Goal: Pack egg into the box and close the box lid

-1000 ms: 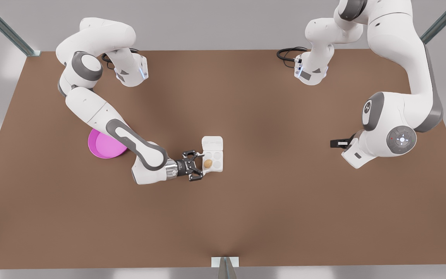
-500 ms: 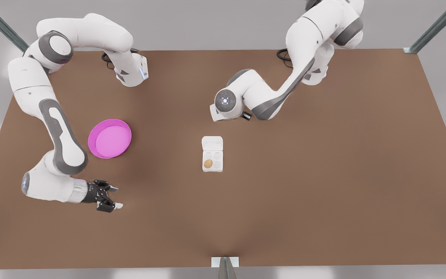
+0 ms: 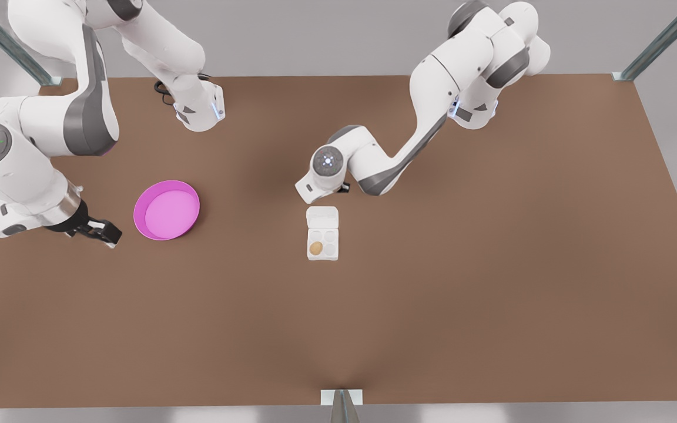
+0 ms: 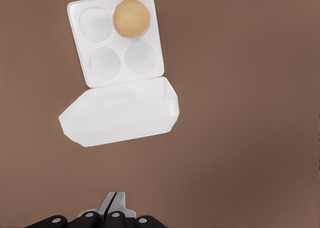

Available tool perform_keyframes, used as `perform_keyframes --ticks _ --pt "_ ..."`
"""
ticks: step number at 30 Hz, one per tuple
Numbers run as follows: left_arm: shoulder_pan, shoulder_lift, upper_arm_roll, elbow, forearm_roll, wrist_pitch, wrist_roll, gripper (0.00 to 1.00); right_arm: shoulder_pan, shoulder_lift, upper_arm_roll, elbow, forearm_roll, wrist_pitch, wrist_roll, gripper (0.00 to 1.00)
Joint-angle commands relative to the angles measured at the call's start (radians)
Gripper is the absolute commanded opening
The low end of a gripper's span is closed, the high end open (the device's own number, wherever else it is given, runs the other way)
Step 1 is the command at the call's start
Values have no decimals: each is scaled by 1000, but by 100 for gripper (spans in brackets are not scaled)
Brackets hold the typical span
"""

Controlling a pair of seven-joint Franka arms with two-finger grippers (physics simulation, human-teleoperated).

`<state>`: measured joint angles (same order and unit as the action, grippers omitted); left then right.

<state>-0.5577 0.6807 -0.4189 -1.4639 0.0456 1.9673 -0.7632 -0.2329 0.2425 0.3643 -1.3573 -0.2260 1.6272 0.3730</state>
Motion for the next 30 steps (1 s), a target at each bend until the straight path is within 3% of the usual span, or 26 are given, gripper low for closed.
perform_keyframes --ticks 1,6,30 --pt "2 10 0 1 22 99 -324 21 144 -28 -176 0 126 -84 -339 100" --pt "18 31 2 -13 59 108 -323 21 167 -150 -183 -184 154 0 -290 100" --pt "16 71 -5 -1 56 131 -159 21 164 -97 -179 -175 151 29 -290 100"
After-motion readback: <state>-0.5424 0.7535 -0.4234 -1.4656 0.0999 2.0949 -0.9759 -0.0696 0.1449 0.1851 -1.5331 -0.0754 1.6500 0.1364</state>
